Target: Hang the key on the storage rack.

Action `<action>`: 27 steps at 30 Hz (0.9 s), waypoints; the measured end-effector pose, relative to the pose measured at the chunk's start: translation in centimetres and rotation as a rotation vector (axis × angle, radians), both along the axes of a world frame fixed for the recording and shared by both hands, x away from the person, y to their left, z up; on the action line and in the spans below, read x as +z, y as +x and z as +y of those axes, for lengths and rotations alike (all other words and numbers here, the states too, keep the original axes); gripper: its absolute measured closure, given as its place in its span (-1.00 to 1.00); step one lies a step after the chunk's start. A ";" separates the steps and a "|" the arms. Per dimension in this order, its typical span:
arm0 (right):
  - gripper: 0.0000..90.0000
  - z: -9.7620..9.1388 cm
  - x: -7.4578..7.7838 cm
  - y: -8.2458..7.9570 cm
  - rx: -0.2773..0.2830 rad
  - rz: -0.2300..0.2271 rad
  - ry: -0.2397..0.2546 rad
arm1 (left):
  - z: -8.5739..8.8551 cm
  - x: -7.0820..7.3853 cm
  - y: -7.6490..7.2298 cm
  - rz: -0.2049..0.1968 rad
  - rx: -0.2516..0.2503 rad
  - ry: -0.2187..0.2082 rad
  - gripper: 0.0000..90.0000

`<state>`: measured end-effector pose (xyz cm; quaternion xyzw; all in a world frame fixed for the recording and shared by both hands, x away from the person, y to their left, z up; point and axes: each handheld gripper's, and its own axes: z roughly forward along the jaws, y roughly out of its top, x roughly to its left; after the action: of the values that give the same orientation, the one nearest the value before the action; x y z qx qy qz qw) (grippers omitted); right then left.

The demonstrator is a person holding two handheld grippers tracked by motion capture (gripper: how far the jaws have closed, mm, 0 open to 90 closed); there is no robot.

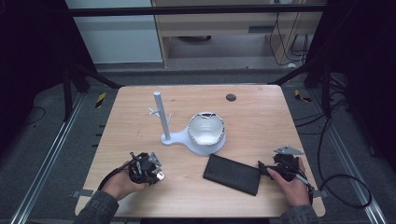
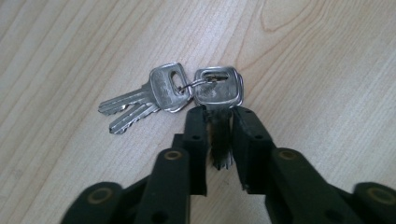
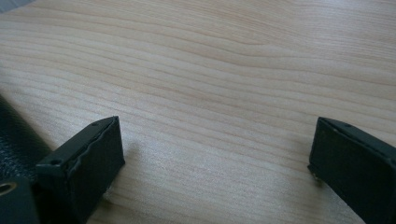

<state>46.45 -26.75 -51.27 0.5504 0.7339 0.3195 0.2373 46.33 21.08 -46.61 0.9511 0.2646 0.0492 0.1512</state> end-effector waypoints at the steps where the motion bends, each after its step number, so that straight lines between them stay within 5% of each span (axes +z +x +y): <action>1: -0.93 0.0 0.0 0.0 0.000 0.000 0.001 | 0.1 0.0 0.0 0.007 0.010 -0.011 0.78; 7: -0.93 0.0 0.0 0.0 -0.002 0.001 0.001 | 0.4 0.1 0.0 0.013 0.031 -0.050 0.78; 15: -0.93 0.0 0.0 0.0 -0.002 -0.001 -0.002 | 0.3 0.1 -0.2 -0.004 0.025 -0.023 0.76; 17: -0.93 0.0 0.0 0.0 -0.003 0.000 -0.002 | 0.2 0.1 -0.3 -0.021 0.024 -0.034 0.52; 21: -0.93 0.0 0.0 0.0 -0.002 -0.001 -0.003 | -0.1 0.2 -0.3 -0.049 0.026 -0.037 0.36; 27: -0.93 0.0 0.0 0.0 -0.002 -0.001 -0.003 | -0.3 -0.1 0.3 0.006 0.031 -0.042 0.55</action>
<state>46.43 -26.73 -51.28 0.5504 0.7338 0.3185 0.2390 46.60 20.82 -46.74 0.9436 0.2810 0.0432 0.1695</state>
